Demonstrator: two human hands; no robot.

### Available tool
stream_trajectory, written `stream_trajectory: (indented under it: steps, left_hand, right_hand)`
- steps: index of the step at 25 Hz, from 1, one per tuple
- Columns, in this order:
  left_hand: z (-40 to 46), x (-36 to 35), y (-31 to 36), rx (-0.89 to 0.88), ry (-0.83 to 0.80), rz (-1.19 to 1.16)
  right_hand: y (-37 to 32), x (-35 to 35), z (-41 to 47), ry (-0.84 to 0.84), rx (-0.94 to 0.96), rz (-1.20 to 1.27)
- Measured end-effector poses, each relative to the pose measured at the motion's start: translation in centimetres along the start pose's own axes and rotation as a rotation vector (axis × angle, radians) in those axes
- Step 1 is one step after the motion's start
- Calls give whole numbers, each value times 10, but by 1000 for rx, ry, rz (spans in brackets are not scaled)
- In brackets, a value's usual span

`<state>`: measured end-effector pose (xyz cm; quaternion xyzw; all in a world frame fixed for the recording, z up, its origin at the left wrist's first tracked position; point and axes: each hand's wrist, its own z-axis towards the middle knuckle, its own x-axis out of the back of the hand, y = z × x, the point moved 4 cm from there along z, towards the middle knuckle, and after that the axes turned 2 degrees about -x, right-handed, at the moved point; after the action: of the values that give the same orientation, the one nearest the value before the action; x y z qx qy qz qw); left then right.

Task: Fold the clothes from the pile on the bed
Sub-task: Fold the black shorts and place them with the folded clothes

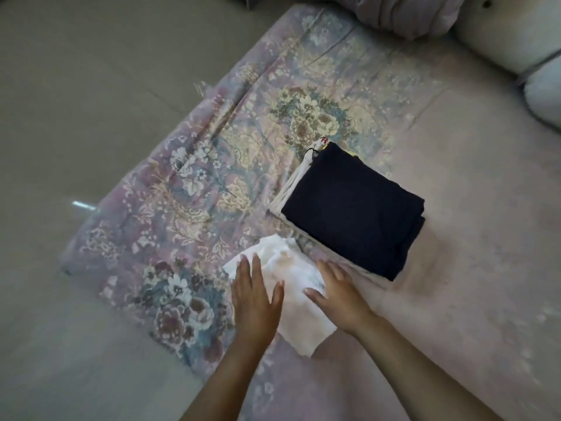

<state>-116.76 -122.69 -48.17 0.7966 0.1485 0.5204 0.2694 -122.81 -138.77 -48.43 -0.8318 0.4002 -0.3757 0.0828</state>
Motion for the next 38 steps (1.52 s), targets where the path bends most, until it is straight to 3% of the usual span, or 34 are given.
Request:
stream_trajectory:
  steps: [3,6,11,14,17,21,27,29,32,34,35,36,38]
  left_hand:
    - [-46,-19,-22,581,-1,-470]
    - [-54,-43,-27,796,23,-675]
    - [-57,-70,-45,776,120,-961]
    - [-56,-69,-54,780,92,-1068]
    - [-60,-51,-53,669,35,-1138]
    - [-72,-8,-18,472,116,-1085]
    - [-22,16,104,206,227,-1187]
    - [8,1,135,218,211,-1186]
    - [42,-48,149,422,56,-1172]
    - [46,-71,145,517,-55,-1101]
    - [44,-73,145,497,-58,-1012]
    - [42,-68,146,431,-10,-835]
    - [45,-37,156,128,316,-336]
  right_hand:
    - [25,-26,5,-80,-118,115]
    - [26,-25,19,-72,-131,228]
    - [34,-27,37,-142,-177,321]
    - [33,-32,34,-229,-214,324]
    - [19,-35,17,-274,-162,405]
    - [-13,6,-22,-214,0,406]
    - [-33,158,-47,3,180,386]
    - [-23,193,-29,69,174,352]
    - [3,209,11,125,61,120]
    - [22,198,34,159,-98,-236]
    - [23,194,38,257,-130,-371]
    - [16,191,35,423,-87,-449]
    - [-7,183,19,795,136,-513]
